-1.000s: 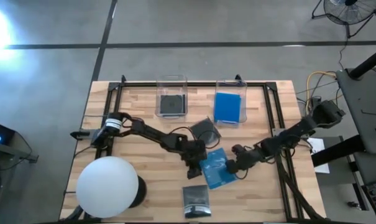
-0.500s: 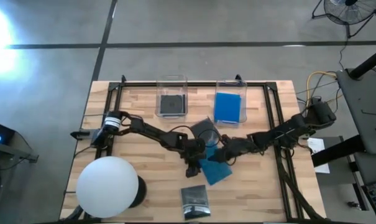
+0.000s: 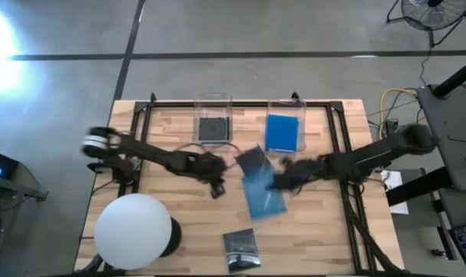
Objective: Pick & place jewel cases by type
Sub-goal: Stack the blue CD case into the right transparent bin, then put the black cd case into the left transparent bin
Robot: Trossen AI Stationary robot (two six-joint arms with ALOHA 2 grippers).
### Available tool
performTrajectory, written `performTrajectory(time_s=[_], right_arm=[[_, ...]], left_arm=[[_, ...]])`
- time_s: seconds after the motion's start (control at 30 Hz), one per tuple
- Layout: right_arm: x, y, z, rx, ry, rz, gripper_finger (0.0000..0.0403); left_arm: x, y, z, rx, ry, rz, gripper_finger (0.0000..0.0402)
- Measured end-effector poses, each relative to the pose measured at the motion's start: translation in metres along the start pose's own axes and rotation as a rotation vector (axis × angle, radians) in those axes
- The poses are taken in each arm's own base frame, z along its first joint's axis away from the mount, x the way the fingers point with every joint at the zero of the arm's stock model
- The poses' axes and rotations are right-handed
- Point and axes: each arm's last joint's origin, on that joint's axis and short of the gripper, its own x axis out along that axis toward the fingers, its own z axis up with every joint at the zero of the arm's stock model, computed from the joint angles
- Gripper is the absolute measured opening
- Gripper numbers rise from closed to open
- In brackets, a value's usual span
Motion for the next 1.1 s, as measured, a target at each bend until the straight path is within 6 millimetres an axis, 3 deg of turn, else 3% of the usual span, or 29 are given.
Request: performTrajectory(time_s=[0.1, 0.2, 0.3, 0.5, 0.63, 0.73, 0.83, 1.0, 1.1], right_arm=[[-0.046, 0.022, 0.024, -0.001, -0.307, -0.015, 0.0016], [-0.095, 0.035, 0.053, -0.056, -0.604, -0.158, 0.0016], [-0.126, 0.028, 0.089, -0.044, -0.636, -0.372, 0.0016], [-0.131, -0.006, 0.170, 0.069, -0.437, -0.419, 0.0046], [-0.112, -0.039, 0.202, 0.194, -0.344, -0.488, 0.0104], [-0.091, -0.045, 0.212, 0.218, -0.271, -0.474, 0.0155], [-0.083, -0.030, 0.213, 0.154, -0.258, -0.505, 0.0199], [-0.113, 0.004, 0.191, 0.022, -0.277, -0.878, 0.0241], [-0.138, 0.035, 0.168, -0.087, -0.308, -1.035, 0.0256]], left_arm=[[-0.035, 0.016, -0.019, -0.117, -0.103, -0.034, 0.0106], [-0.063, 0.027, -0.025, -0.194, -0.249, -0.111, 0.0106], [-0.079, 0.034, -0.029, -0.216, -0.321, -0.147, 0.0106], [-0.091, 0.044, -0.031, -0.221, -0.356, -0.160, 0.0106], [-0.094, 0.045, -0.034, -0.218, -0.335, -0.158, 0.0106], [-0.094, 0.046, -0.036, -0.233, -0.310, -0.152, 0.0106], [-0.092, 0.047, -0.040, -0.231, -0.267, -0.141, 0.0106], [-0.089, 0.049, -0.047, -0.257, -0.230, -0.131, 0.0106], [-0.088, 0.050, -0.048, -0.275, -0.225, -0.131, 0.0106]])
